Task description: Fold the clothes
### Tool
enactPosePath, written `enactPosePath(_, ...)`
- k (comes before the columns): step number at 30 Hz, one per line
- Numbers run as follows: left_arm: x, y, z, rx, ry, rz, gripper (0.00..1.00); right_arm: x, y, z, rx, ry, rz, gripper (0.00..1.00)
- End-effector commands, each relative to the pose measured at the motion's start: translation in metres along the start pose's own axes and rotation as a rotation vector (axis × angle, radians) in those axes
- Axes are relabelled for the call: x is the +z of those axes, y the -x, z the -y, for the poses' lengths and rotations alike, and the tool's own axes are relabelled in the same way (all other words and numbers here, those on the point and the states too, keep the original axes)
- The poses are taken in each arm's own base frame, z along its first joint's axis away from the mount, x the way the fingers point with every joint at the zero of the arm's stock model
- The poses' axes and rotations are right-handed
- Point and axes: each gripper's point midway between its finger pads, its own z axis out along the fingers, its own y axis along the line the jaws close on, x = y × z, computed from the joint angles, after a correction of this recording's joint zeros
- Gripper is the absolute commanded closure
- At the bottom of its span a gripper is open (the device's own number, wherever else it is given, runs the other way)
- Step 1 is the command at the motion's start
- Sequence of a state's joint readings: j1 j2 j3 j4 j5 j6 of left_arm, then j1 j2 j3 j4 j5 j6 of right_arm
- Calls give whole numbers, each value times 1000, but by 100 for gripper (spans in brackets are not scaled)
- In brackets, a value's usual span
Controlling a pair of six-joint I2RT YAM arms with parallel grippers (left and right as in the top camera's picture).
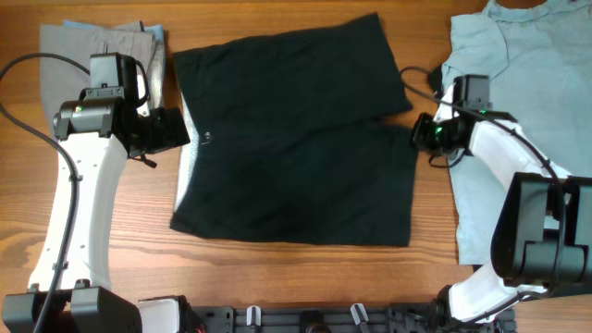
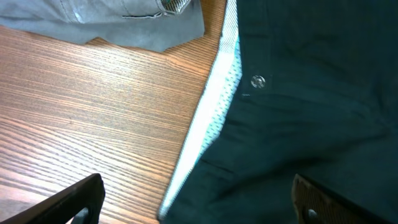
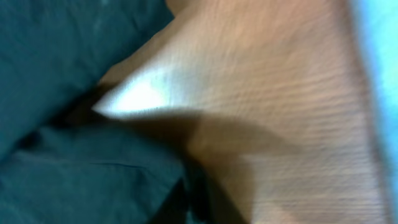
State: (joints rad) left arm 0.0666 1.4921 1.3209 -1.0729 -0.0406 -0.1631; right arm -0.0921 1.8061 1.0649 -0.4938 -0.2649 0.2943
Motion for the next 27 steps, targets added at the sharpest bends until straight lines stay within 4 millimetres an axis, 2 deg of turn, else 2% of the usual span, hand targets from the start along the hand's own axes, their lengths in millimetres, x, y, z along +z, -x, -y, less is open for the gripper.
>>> enactPosePath(1,1,-4,-4,1,13,-10,2,-10,20,-3,-42,-25,44,70)
enactPosePath(6,0,-17,-7,-7,26,-66,2,-45,25,-9,7,-24,46,55)
enactPosePath(9,-1,-32,-10,-30,42,-127,2,-74,12,-17,6,-2,33,51)
enactPosePath(12,4,-51,-15,-53,62,-192,6,-96,-10,-21,14,-2,-13,50)
enactPosePath(16,24,-74,-23,-178,96,-252,29,-116,-44,-17,43,-29,-108,50)
enactPosePath(17,31,-84,-26,-215,107,-277,34,-119,-56,-14,56,-42,-149,50)
enactPosePath(22,57,-127,-25,-284,70,-396,39,-116,-94,-5,113,-70,-286,49)
enactPosePath(25,72,-142,-15,-300,0,-424,43,-106,-109,-5,131,-40,-329,49)
enactPosePath(27,80,-146,-15,-308,-3,-416,50,-100,-116,-5,140,-26,-345,49)
